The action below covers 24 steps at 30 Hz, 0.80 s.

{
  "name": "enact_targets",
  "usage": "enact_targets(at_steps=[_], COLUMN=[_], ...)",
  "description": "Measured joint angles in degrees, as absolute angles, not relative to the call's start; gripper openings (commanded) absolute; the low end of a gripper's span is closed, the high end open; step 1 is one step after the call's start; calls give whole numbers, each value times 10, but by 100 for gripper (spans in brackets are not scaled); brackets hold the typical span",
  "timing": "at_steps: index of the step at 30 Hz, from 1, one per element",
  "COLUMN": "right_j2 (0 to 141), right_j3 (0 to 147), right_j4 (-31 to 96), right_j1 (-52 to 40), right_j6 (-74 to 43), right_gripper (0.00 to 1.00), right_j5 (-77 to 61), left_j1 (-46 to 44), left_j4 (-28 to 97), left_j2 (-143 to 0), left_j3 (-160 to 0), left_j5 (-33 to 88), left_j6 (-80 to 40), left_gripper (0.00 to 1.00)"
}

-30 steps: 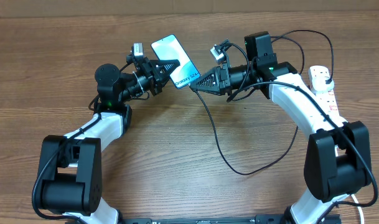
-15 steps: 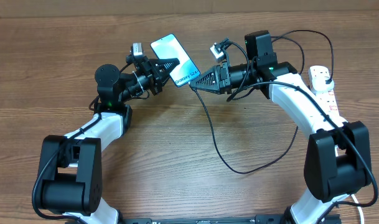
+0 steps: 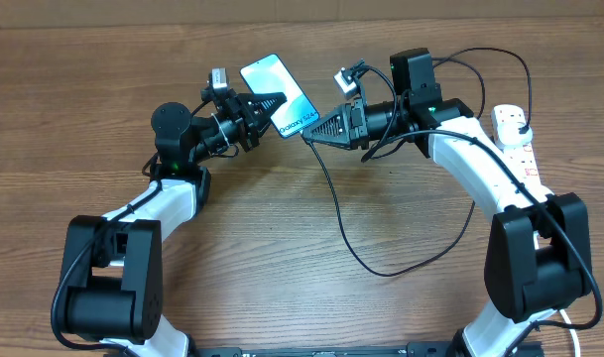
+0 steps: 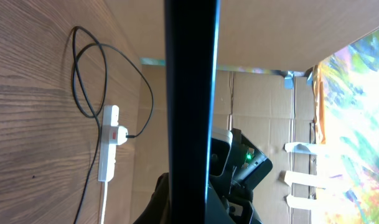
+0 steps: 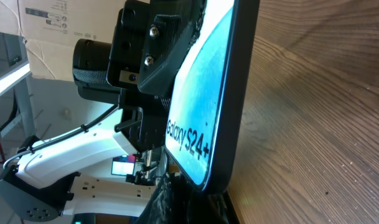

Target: Plug charger to phone and switch on socket

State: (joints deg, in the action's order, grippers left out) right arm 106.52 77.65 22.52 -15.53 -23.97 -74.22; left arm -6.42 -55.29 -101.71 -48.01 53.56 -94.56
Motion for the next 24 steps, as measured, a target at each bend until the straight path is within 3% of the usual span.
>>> enact_targets(at_steps=[24], right_j2=[1065], right_j3=[776], right_j4=[232], right_j1=[-147], right_j6=[-240], right_gripper=[4], right_j5=[-748], left_j1=[-66], left_j4=[-553], left_j2=[-1017], left_j3=[-480], left_j5=[537], left_j6=[-945], left_gripper=[4])
